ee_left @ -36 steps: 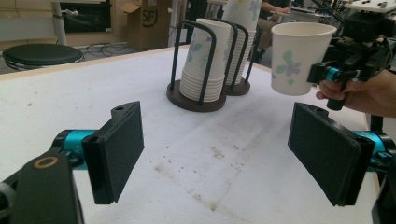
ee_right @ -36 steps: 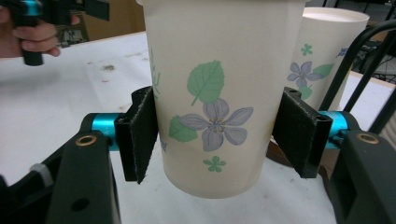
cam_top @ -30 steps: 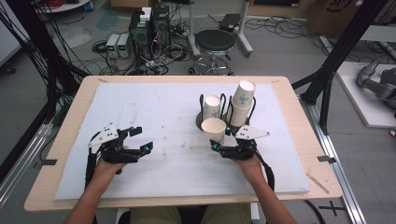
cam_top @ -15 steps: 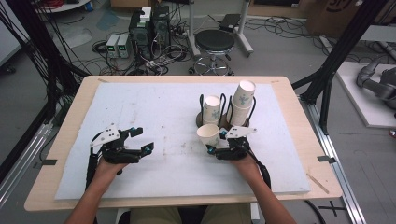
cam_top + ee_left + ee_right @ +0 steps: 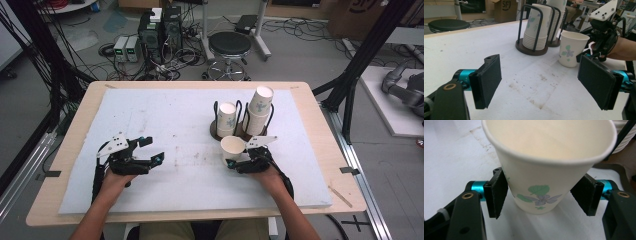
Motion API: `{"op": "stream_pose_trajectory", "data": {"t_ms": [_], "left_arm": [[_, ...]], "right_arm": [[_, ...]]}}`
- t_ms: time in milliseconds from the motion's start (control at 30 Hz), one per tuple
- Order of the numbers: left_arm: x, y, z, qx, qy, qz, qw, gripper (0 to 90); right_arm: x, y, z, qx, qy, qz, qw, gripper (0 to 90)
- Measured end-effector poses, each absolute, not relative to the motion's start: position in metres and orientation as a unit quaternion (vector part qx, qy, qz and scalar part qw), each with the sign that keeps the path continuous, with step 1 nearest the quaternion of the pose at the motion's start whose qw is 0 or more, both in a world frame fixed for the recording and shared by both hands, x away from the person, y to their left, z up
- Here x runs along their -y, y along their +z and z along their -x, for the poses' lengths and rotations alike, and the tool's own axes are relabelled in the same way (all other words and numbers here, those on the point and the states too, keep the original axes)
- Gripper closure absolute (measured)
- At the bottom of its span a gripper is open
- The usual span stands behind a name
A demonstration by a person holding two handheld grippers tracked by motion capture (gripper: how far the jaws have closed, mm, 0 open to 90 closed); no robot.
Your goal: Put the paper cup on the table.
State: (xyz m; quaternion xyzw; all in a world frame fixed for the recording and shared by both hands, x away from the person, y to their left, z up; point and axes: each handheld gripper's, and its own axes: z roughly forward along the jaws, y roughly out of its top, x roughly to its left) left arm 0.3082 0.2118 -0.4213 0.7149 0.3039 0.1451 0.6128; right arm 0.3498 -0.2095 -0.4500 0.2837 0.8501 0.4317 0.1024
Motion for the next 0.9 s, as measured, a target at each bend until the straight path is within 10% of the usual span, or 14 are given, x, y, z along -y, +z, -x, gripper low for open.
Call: {"op": "stream_pose_trajectory", "data": {"t_ms": [900], "left_arm": [[-0.223,-0.418,-0.305,-0.327,0.162,-0.707,0.606,16.4]], "right_arm": [[0.263,-0.415,-0.303,-0.808,0.480,-0.302,0.159,21.4]]}}
